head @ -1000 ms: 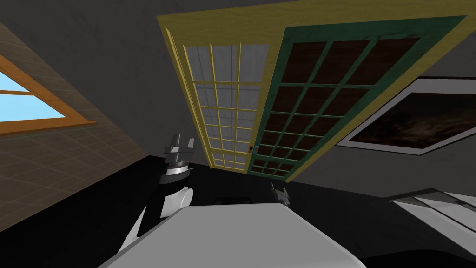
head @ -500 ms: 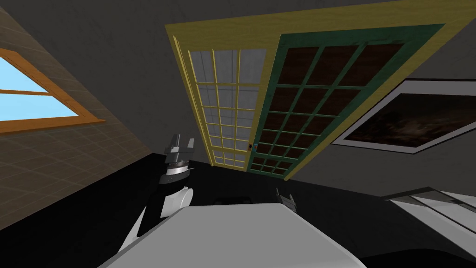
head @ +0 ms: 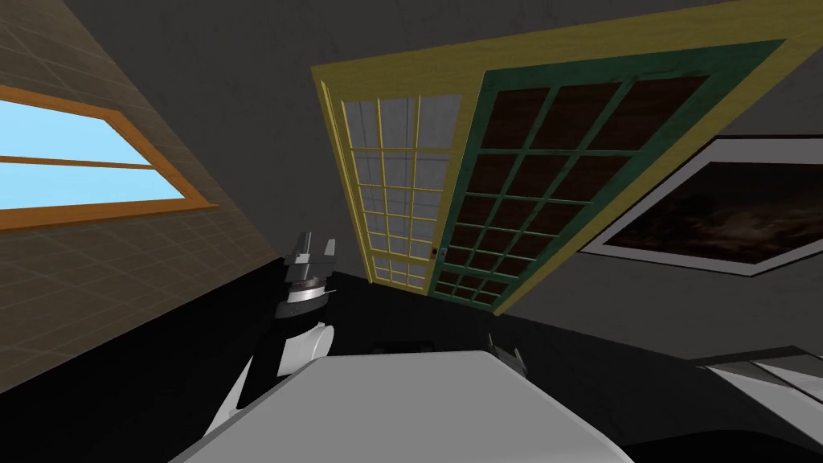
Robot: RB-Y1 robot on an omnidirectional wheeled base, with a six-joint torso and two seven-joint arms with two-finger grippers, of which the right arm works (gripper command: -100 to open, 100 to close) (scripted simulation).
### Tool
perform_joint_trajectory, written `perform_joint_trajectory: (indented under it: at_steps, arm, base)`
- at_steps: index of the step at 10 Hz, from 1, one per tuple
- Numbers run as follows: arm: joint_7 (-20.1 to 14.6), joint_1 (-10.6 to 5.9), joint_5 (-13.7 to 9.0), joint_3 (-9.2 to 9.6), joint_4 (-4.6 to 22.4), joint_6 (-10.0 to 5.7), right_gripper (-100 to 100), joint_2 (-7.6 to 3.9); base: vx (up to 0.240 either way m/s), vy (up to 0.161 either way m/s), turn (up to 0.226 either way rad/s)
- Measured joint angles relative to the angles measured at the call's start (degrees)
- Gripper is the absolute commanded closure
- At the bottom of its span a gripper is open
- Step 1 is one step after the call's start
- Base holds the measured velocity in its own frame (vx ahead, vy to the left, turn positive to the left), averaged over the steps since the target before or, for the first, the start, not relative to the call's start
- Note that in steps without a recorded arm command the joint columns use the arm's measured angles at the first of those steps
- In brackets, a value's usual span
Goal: Pull the door open
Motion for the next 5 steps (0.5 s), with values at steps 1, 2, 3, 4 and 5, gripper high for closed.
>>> perform_joint_trajectory:
  at_steps: [1, 2, 3, 4, 5]
  arm:
    - [0.22, -1.12, -0.45, -0.82, 1.27, -0.19, -100, -0.10]
    - [0.46, -1.90, -0.76, -1.38, 1.48, -0.26, -100, 0.06]
    - [0.96, -2.15, -0.93, -1.71, 0.13, 0.35, -100, 0.56]
    - [1.05, -3.01, -1.01, -1.82, 0.58, 0.41, -100, 0.44]
    - [1.05, -3.89, -1.08, -1.91, 0.92, 0.24, -100, 0.47]
  base:
    - [0.156, -0.067, 0.184]
    - [0.170, -0.043, 0.139]
    - [0.135, -0.038, 0.066]
    - [0.132, -0.039, 0.093]
    - [0.130, -0.028, 0.169]
